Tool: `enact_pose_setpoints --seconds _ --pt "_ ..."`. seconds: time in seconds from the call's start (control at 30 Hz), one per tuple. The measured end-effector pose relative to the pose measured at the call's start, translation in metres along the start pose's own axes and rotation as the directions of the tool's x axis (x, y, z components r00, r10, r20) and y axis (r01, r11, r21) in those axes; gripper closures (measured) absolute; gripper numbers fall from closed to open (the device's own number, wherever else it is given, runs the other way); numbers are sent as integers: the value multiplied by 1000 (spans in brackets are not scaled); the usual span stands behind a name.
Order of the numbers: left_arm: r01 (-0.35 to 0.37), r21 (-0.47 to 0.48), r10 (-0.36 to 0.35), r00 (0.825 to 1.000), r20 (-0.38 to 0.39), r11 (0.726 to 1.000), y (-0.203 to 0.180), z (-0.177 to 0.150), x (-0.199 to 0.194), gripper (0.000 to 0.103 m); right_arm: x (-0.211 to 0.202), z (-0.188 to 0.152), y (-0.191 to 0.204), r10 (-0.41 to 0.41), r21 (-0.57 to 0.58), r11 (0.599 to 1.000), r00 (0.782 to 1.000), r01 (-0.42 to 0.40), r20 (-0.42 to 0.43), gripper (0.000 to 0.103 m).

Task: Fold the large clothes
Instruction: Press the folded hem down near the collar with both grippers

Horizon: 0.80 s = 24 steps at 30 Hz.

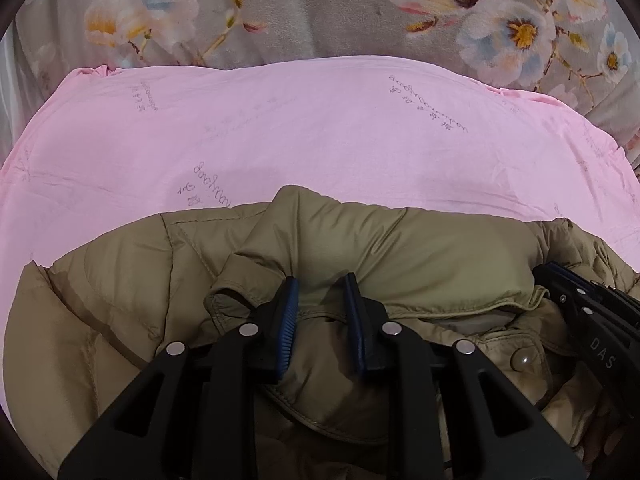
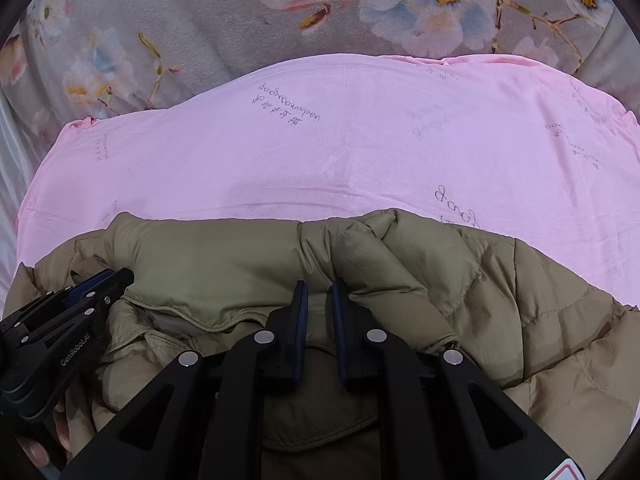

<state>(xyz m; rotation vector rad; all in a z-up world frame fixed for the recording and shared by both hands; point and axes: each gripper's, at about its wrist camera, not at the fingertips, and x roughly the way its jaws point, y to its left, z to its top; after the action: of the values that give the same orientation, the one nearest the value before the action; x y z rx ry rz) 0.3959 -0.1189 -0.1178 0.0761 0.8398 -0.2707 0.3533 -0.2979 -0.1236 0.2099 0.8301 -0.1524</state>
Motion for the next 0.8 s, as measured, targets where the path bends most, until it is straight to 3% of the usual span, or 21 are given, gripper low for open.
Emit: enact_pose_setpoints --seconds 0.8 --pt "-27 12 27 1000 6 1000 -4 0 0 81 0 0 3 -19 -15 1000 1000 19 8 92"
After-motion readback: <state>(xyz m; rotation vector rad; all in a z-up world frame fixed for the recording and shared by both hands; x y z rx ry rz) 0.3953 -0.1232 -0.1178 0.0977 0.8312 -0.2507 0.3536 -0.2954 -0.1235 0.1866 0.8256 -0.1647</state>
